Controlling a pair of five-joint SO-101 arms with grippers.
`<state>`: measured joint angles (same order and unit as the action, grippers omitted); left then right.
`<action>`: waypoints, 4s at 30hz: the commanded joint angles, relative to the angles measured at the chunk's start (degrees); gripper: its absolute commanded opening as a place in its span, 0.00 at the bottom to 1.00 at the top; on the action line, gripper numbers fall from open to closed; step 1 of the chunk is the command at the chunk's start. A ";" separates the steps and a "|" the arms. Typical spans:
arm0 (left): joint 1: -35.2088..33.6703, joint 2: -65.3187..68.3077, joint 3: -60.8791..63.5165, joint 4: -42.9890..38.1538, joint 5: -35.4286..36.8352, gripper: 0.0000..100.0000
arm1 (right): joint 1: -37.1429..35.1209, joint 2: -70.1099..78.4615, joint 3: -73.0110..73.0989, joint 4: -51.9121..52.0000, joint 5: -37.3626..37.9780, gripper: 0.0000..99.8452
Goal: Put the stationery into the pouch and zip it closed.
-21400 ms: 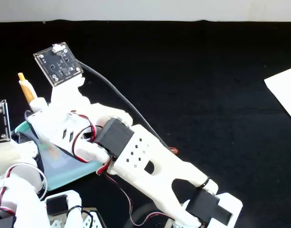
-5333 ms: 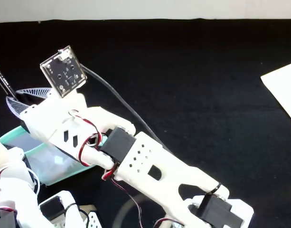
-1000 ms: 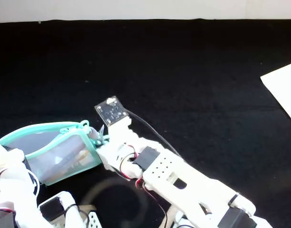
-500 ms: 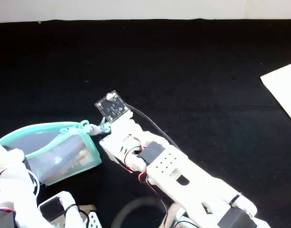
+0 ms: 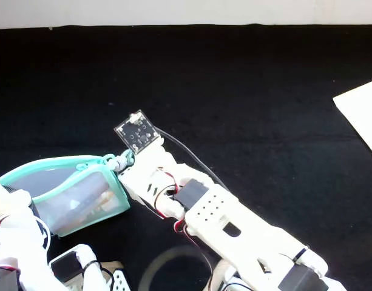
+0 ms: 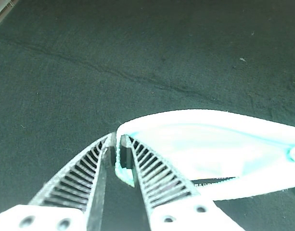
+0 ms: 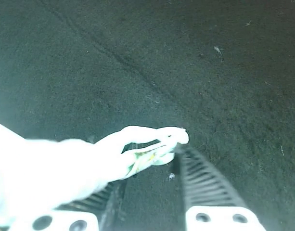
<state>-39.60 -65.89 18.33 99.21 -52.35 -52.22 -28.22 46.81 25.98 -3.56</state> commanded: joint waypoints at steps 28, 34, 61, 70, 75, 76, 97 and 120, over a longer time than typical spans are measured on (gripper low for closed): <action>-0.40 0.04 3.12 0.79 2.46 0.01 | 3.65 -1.89 -9.45 -0.84 -5.27 0.19; -0.66 0.04 2.95 0.79 2.46 0.01 | 2.68 -1.89 -9.01 -0.84 -2.46 0.21; -0.31 -12.18 9.89 0.18 2.46 0.01 | 5.23 -1.27 -10.24 -8.57 4.75 0.21; -0.31 -4.97 10.15 -2.20 2.81 0.01 | 11.91 -1.89 -10.68 3.91 4.40 0.21; -0.22 1.36 10.07 -3.96 4.84 0.01 | 13.32 -1.89 -11.03 12.53 4.40 0.21; -0.22 1.80 10.33 -4.75 4.84 0.01 | 13.14 -1.89 -11.91 14.02 4.40 0.21; 8.48 1.98 16.48 -11.52 7.82 0.01 | -6.02 -1.63 -27.47 49.01 11.60 0.21; 15.08 1.98 17.63 -11.78 8.00 0.01 | 0.48 -1.80 -4.97 18.42 -2.11 0.21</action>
<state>-26.42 -66.95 30.11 86.55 -45.05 -52.22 -28.22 41.98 46.29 -3.38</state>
